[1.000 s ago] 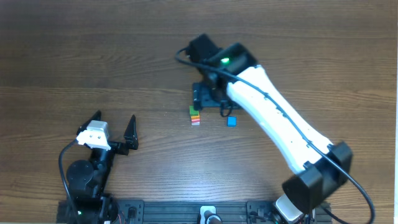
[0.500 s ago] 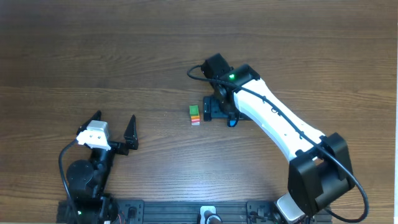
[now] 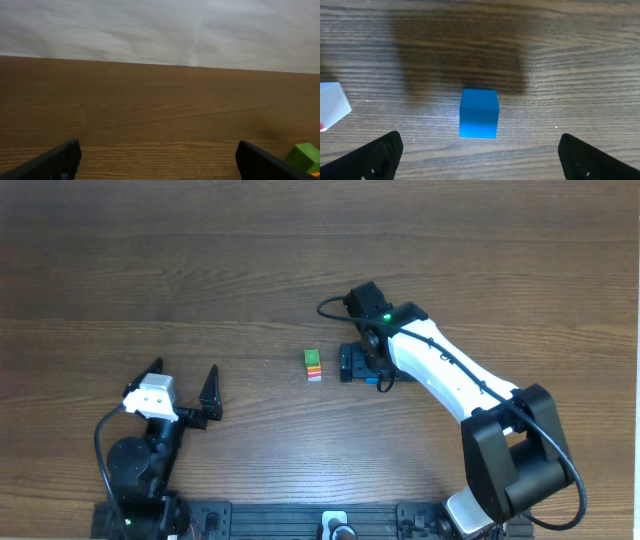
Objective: Stack Cubes
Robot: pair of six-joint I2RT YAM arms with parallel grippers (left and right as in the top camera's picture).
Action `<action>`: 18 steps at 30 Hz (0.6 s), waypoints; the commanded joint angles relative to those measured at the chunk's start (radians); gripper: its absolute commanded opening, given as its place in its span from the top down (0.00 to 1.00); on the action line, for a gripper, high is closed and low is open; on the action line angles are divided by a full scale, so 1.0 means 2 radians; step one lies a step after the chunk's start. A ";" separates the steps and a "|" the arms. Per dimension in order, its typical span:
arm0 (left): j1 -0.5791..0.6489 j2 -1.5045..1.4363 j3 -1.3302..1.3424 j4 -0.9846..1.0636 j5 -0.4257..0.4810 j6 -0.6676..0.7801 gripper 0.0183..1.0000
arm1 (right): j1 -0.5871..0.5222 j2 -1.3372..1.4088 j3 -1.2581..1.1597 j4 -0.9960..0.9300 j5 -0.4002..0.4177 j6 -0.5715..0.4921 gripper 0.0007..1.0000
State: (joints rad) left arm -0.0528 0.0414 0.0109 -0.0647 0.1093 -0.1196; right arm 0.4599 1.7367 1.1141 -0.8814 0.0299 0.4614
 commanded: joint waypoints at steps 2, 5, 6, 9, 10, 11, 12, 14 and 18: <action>0.003 0.001 -0.003 -0.001 0.007 0.004 0.00 | -0.007 0.016 -0.009 0.019 -0.003 -0.007 0.02; 0.003 0.001 -0.003 -0.001 0.007 0.004 0.00 | -0.007 0.030 -0.009 0.029 -0.003 -0.007 0.03; 0.003 0.001 -0.003 -0.001 0.007 0.004 0.00 | -0.007 0.035 -0.009 0.032 -0.003 -0.007 0.03; 0.003 0.001 -0.003 -0.001 0.007 0.004 0.00 | -0.008 0.055 -0.009 0.041 -0.003 -0.007 0.05; 0.003 0.001 -0.003 -0.001 0.007 0.004 0.00 | -0.008 0.059 -0.009 0.043 -0.003 -0.006 0.06; 0.003 0.001 -0.003 -0.001 0.007 0.004 0.00 | -0.008 0.063 -0.009 0.044 -0.003 -0.002 0.06; 0.003 0.001 -0.003 -0.001 0.007 0.004 0.00 | -0.008 0.065 -0.009 0.044 -0.003 0.002 0.08; 0.003 0.001 -0.003 -0.001 0.007 0.004 0.00 | -0.008 0.068 -0.009 0.045 -0.003 0.007 0.12; 0.003 0.001 -0.003 -0.001 0.007 0.004 0.00 | -0.008 0.068 -0.009 0.044 -0.003 0.016 0.24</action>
State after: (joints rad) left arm -0.0528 0.0414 0.0109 -0.0647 0.1093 -0.1196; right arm 0.4519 1.8580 1.1046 -0.7937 0.0181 0.4713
